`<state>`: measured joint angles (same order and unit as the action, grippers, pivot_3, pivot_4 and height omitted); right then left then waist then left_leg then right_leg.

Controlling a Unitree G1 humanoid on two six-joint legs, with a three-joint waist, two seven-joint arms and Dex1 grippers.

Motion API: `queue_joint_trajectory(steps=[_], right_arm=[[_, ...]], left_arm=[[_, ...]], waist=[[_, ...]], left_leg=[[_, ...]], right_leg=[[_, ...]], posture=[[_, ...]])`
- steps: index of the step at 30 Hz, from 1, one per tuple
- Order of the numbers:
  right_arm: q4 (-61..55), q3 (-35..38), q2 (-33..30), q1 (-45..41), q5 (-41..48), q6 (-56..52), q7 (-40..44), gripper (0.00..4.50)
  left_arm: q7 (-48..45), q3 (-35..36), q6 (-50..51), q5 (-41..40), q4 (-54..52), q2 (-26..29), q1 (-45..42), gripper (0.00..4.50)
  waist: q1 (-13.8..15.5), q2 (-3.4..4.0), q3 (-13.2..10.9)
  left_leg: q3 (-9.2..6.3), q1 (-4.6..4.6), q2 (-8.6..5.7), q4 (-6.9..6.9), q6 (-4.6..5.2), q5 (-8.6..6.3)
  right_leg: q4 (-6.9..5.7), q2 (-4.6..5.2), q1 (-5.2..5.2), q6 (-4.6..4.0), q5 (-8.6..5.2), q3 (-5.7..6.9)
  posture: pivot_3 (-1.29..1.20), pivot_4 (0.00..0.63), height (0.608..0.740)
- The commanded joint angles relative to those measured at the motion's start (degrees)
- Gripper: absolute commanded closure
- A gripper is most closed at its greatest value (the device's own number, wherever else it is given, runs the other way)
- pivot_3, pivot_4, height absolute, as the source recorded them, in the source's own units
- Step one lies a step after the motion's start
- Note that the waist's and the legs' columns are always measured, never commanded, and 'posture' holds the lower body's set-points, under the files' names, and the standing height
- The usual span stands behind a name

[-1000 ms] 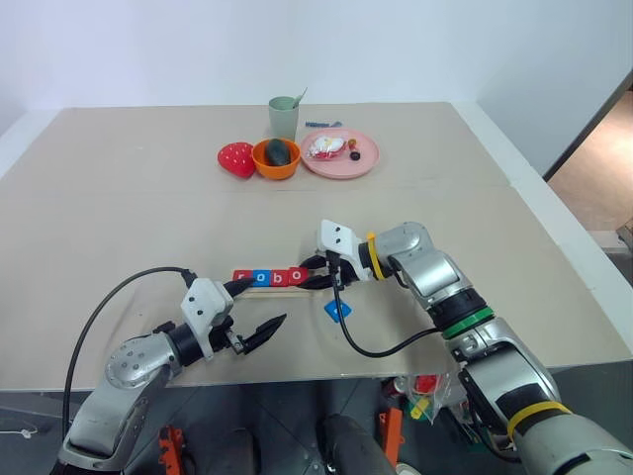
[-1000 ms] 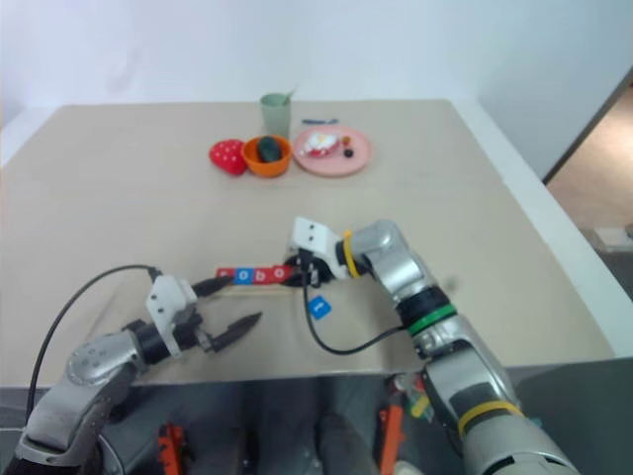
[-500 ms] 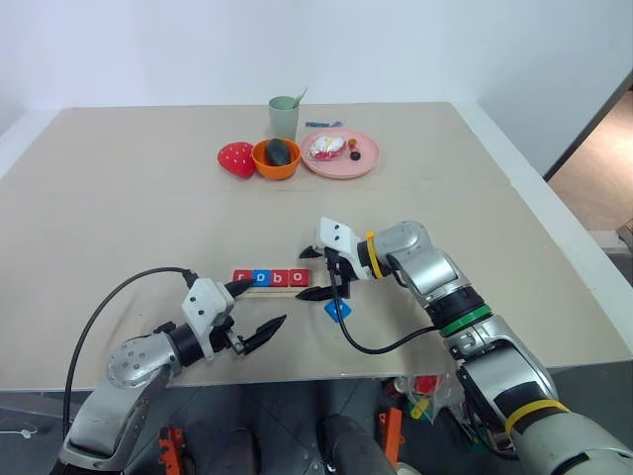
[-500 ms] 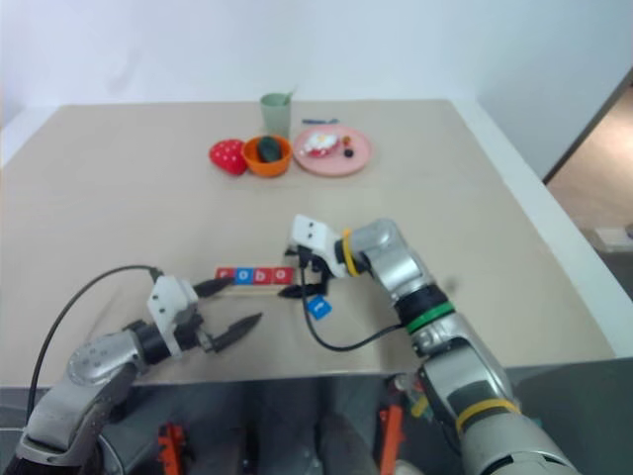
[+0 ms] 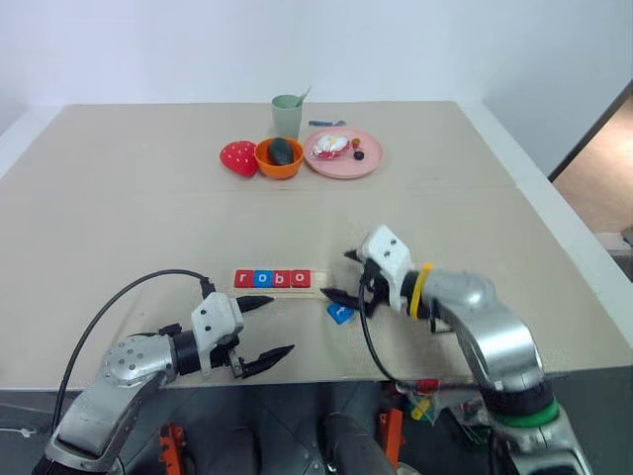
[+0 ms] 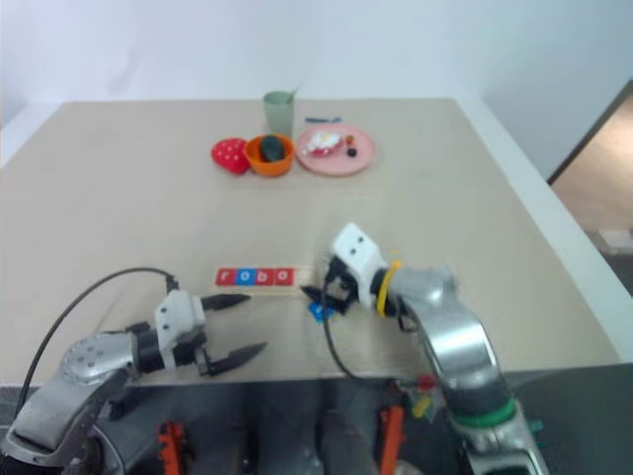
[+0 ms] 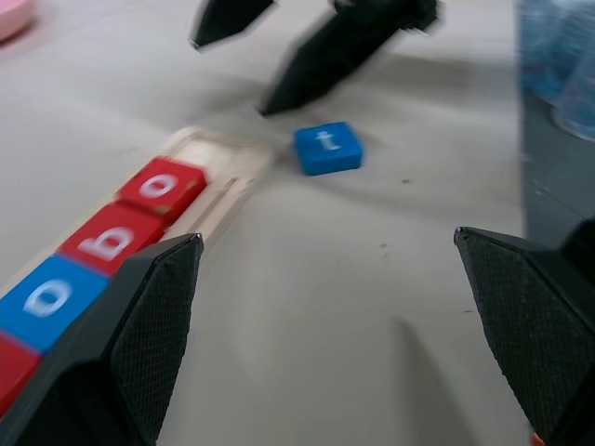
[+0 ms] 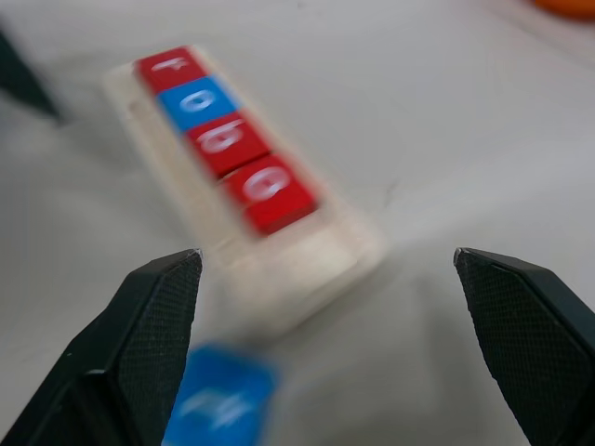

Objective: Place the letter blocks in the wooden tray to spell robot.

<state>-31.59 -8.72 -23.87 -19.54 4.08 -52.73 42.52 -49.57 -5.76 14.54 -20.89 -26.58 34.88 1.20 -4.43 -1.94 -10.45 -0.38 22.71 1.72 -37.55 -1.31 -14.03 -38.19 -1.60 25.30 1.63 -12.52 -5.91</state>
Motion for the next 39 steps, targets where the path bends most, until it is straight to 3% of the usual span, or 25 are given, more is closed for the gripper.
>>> queue_joint_trajectory(steps=[1, 8, 23, 24, 25, 28, 32, 35, 39], right_arm=[[-6.50, 0.49, 1.92, 2.93, -0.41, -4.24, -7.06, 0.02], [-7.96, 0.73, 2.03, 4.58, 3.55, -9.75, -9.32, 0.02], [-4.35, -4.91, 0.34, 5.30, 5.40, -8.48, -12.99, 0.02], [-3.90, -5.52, -0.15, 5.02, 4.87, -8.15, -13.41, 0.57], [-3.64, -5.81, -0.56, 4.79, 4.65, -8.27, -13.67, 0.76], [-3.44, -5.92, -1.23, 4.65, 4.61, -8.68, -14.41, 1.97], [-4.42, -6.25, -2.54, 5.87, 4.54, -8.43, -14.89, 3.27], [-5.59, -6.28, -4.21, 6.95, 4.36, -6.77, -14.72, 3.30], [-1.32, -3.80, -9.77, 4.10, 6.24, 2.21, -7.37, 3.30]], left_arm=[[-2.34, -1.06, -0.66, -0.27, 0.01, 0.61, -2.27, 0.00], [-4.55, -1.45, -1.77, 0.51, 2.56, 0.58, -3.83, 0.00], [-5.23, -1.05, 1.09, -2.41, 3.03, -0.37, -5.07, 0.00], [-5.41, -1.10, 1.25, -2.50, 2.99, -0.17, -5.17, 0.00], [-5.54, -1.07, 1.25, -2.47, 3.07, 0.00, -5.29, 0.00], [-5.59, -0.98, 1.01, -2.24, 3.30, 0.25, -5.46, 0.00], [-5.69, -1.11, 0.21, -1.37, 3.60, 0.52, -4.94, 0.00], [-5.46, -1.35, 0.04, -1.06, 3.42, 0.41, -4.64, 0.00], [-5.20, -1.61, -0.61, -0.29, 3.78, 0.03, -4.22, 0.00]], waist=[[-0.02, -0.03, 0.02], [-0.04, -0.04, 0.02], [-0.03, -0.05, 0.03], [-0.03, -0.06, 0.03], [-0.03, -0.06, 0.03], [-0.03, -0.07, 0.04], [-0.02, -0.08, 0.04], [0.00, -0.09, 0.05], [0.02, -0.10, 0.05]], left_leg=[[-0.03, -0.07, -0.02, 0.00, -0.09, 0.06], [0.10, -0.23, -0.04, -0.03, -0.10, 0.29], [0.04, -0.15, -0.02, 0.04, -0.10, 0.27], [0.04, -0.15, -0.02, 0.04, -0.10, 0.28], [0.03, -0.15, -0.02, 0.04, -0.10, 0.27], [0.03, -0.15, -0.02, 0.03, -0.10, 0.27], [0.03, -0.15, -0.02, 0.03, -0.10, 0.28], [0.03, -0.15, -0.03, 0.03, -0.10, 0.27], [0.04, -0.15, -0.06, 0.03, -0.10, 0.27]], right_leg=[[0.00, 0.00, -0.08, 0.01, 0.03, 0.02], [0.02, 0.00, -0.17, -0.27, 0.10, -0.07], [0.04, -0.04, -0.11, -0.07, 0.19, -0.04], [0.04, -0.04, -0.12, -0.07, 0.19, -0.04], [0.04, -0.04, -0.12, -0.07, 0.19, -0.04], [0.04, -0.04, -0.12, -0.07, 0.19, -0.03], [0.04, -0.04, -0.13, -0.07, 0.19, -0.03], [0.05, -0.02, -0.14, -0.07, 0.19, -0.03], [0.10, 0.01, -0.16, -0.05, 0.18, -0.04]], posture=[[0.00, 0.150, 0.740], [0.00, 0.150, 0.740], [0.00, 0.150, 0.740], [0.00, 0.150, 0.740], [0.00, 0.150, 0.740], [0.00, 0.150, 0.740], [0.00, 0.150, 0.740], [0.00, 0.150, 0.740], [0.00, 0.150, 0.740]])
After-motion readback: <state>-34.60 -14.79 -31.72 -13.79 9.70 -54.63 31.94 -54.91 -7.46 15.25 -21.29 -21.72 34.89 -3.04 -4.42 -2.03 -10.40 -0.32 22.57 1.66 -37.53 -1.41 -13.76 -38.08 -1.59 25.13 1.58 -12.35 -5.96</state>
